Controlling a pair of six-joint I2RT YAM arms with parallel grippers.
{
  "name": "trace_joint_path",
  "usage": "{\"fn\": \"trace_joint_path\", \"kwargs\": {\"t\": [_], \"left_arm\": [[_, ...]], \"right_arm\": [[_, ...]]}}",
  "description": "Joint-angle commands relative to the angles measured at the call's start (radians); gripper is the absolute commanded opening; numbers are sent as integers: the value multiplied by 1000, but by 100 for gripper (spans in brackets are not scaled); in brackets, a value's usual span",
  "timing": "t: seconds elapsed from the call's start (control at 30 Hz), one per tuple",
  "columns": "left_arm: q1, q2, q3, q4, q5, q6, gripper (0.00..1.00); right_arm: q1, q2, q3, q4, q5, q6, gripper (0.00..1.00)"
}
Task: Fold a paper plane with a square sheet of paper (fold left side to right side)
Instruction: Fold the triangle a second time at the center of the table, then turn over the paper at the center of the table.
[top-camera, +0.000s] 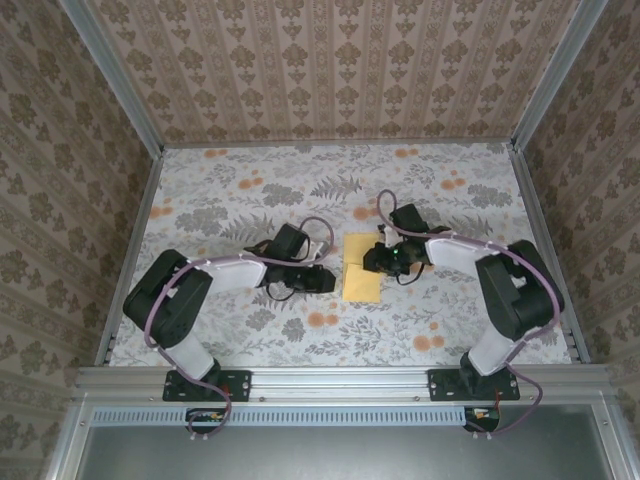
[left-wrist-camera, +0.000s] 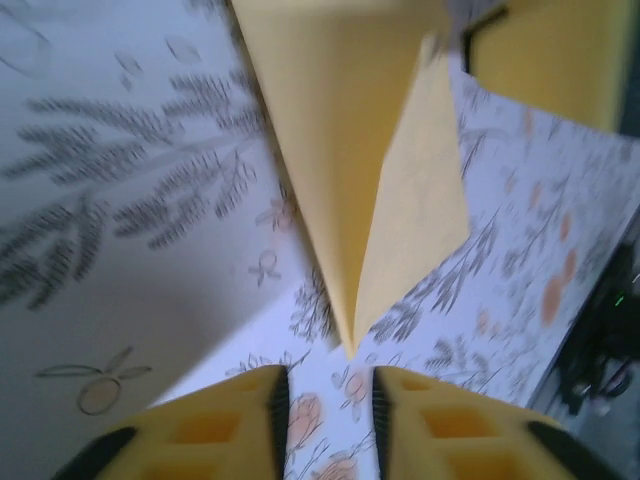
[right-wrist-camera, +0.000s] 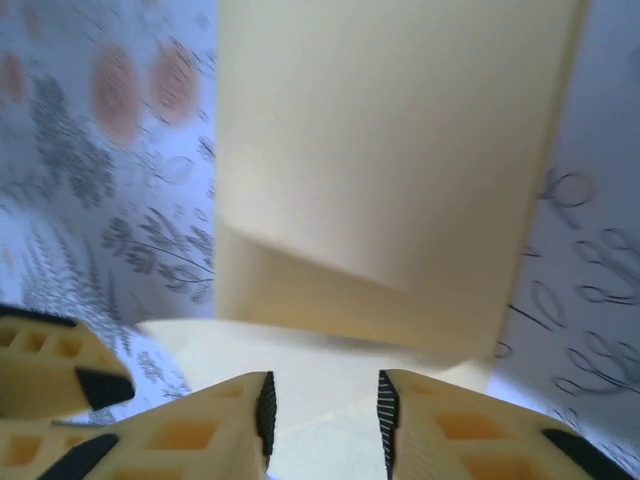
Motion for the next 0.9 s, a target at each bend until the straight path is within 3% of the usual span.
{"fn": "trace_joint_path", "kwargs": {"t": [0.0,0.2,0.43,0.53,0.7,0.87], "left_arm": [[20,10,60,34,25,5,38],[22,132,159,106,66,1,45],[13,242,249,119,99,4,44],[8,264,264,109,104,14,34],[6,233,240,99,72,29,4],[12,170,198,86,42,45,0]], "right_arm": [[-44,-110,-54,39,51,-1,46],[-107,-197,-141,89,-4,10,65],[-108,-209,-167,98,-42,16,70],[-108,-204,-174,97,-52,16,72],[-105,-173,-169,112,-95,31,73],[-87,-120,-146,155,-146,59,72]]}}
